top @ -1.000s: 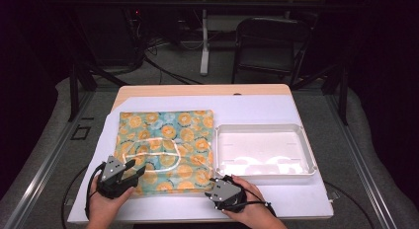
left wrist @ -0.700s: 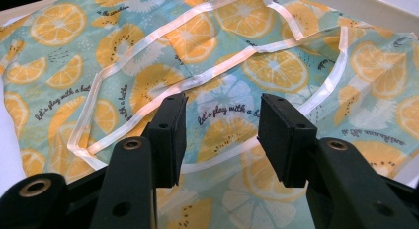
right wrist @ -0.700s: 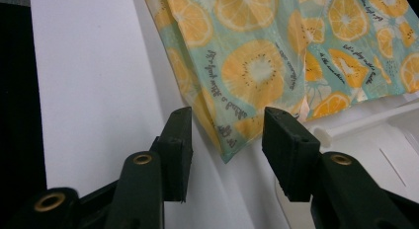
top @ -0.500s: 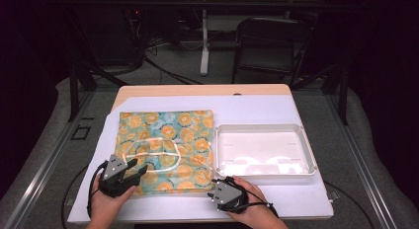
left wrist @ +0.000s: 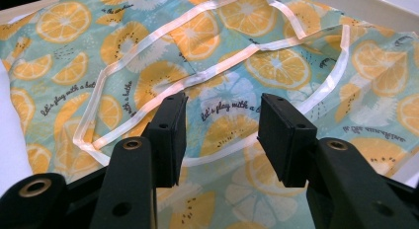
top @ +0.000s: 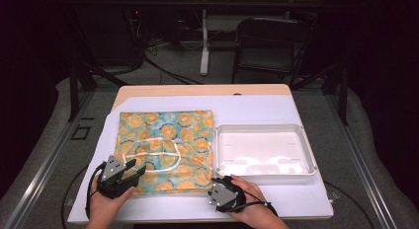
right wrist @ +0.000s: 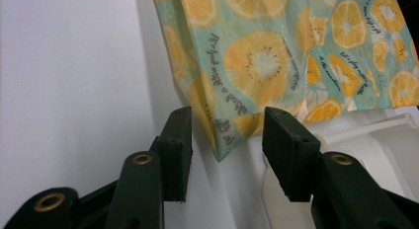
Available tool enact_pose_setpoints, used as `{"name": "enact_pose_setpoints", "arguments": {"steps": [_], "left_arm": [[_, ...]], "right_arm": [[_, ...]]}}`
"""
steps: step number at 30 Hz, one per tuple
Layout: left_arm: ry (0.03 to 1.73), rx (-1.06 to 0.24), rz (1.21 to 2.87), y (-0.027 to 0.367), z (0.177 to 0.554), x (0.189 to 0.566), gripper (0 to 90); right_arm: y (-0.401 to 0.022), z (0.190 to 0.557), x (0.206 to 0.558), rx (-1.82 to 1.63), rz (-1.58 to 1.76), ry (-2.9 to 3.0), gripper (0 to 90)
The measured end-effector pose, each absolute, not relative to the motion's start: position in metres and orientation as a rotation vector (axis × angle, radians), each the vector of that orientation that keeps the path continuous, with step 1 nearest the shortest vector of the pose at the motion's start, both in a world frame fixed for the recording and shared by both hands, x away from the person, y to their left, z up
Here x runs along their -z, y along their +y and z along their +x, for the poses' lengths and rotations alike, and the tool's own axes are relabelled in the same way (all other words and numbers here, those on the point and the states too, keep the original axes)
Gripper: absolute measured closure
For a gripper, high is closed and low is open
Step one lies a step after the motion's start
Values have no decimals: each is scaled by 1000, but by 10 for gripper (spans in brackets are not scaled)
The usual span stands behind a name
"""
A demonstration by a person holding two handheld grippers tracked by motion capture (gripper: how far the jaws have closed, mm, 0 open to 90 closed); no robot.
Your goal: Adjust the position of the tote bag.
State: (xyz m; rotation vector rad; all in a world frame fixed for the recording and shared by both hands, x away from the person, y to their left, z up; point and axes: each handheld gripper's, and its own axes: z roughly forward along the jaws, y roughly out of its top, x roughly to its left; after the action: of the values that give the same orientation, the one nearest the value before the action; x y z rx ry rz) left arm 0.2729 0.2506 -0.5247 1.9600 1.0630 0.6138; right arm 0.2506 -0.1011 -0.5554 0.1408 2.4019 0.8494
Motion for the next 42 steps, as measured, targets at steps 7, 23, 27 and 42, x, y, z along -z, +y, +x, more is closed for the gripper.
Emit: {"name": "enact_pose_setpoints", "arguments": {"steps": [7,23,27,42], "left_arm": [[1070,-618,1958,253,271,525,540],[1090,-629,1953,258,265,525,540],[1104,-631,1944,260,263,525,540],[1138,-653,1931,269,254,525,540]], "right_arm": [[-100,253,557,-793,105,2401,531],[-93,257,561,-772,68,2378,514],[-91,258,562,-786,69,2368,514],[-80,266,562,-803,58,2371,523]]}}
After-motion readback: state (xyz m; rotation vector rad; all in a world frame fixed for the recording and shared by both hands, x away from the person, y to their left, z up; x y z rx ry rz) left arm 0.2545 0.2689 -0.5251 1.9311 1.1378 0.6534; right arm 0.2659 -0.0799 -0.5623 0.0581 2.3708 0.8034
